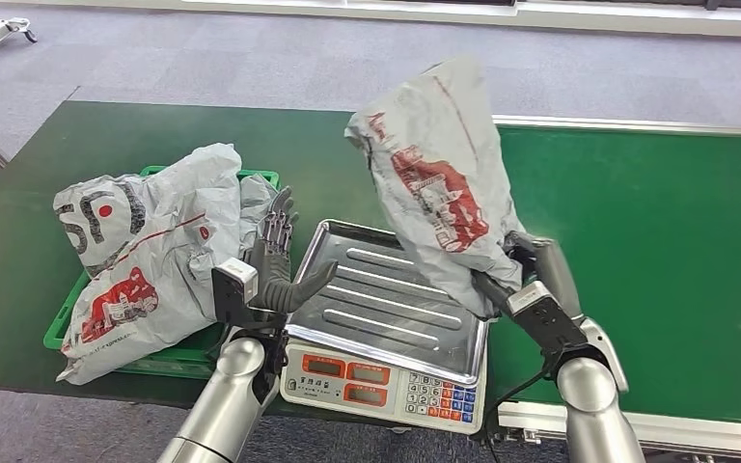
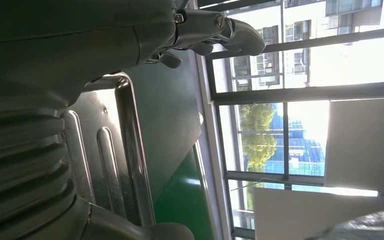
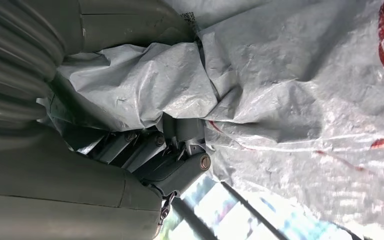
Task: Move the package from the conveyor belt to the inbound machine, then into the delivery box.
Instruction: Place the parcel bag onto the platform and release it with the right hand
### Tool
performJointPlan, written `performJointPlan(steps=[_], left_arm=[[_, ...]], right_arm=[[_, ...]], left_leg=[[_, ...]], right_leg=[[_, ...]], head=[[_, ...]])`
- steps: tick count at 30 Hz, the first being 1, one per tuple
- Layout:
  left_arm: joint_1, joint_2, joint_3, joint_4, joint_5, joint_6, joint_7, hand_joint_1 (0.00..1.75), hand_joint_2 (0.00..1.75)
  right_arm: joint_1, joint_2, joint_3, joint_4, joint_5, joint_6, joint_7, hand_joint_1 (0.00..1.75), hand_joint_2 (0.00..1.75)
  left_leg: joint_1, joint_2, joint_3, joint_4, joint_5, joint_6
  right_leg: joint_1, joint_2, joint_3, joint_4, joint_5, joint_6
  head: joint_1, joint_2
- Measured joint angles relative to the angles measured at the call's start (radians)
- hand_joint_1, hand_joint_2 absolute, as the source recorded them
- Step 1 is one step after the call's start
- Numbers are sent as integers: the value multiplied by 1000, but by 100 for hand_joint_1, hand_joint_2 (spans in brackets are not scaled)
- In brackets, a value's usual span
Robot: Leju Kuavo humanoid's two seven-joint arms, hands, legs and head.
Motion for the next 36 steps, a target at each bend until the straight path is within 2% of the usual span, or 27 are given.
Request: performJointPlan(steps=[10,25,26,29,30,36], left_arm=[[10,0,0,-3,0,3,0,0,175],[12,0,0,0,1,5,0,0,175],[12,0,0,0,2,7,0,0,175],[12,0,0,0,4,12,0,0,175],[13,0,0,0,4,13,0,0,175],[15,0,0,0,8,18,0,0,175]], right_arm=[[-1,-1,66,74,-61,114,113,175,175],[4,-23,124,120,-207,270,113,175,175],[4,-26,129,120,-212,273,114,140,175],[3,-33,138,120,-221,275,119,10,175],[3,-35,141,120,-223,273,121,0,175],[1,-47,155,120,-229,256,128,0,175]], left_leg=[[0,0,0,0,0,0],[0,0,0,0,0,0],[0,0,0,0,0,0],[0,0,0,0,0,0],[0,0,0,0,0,0],[0,0,0,0,0,0]], right_leg=[[0,0,0,0,0,0],[0,0,0,0,0,0],[0,0,0,0,0,0],[0,0,0,0,0,0],[0,0,0,0,0,0],[0,0,0,0,0,0]], head=[[0,0],[0,0],[0,0],[0,0],[0,0],[0,0]])
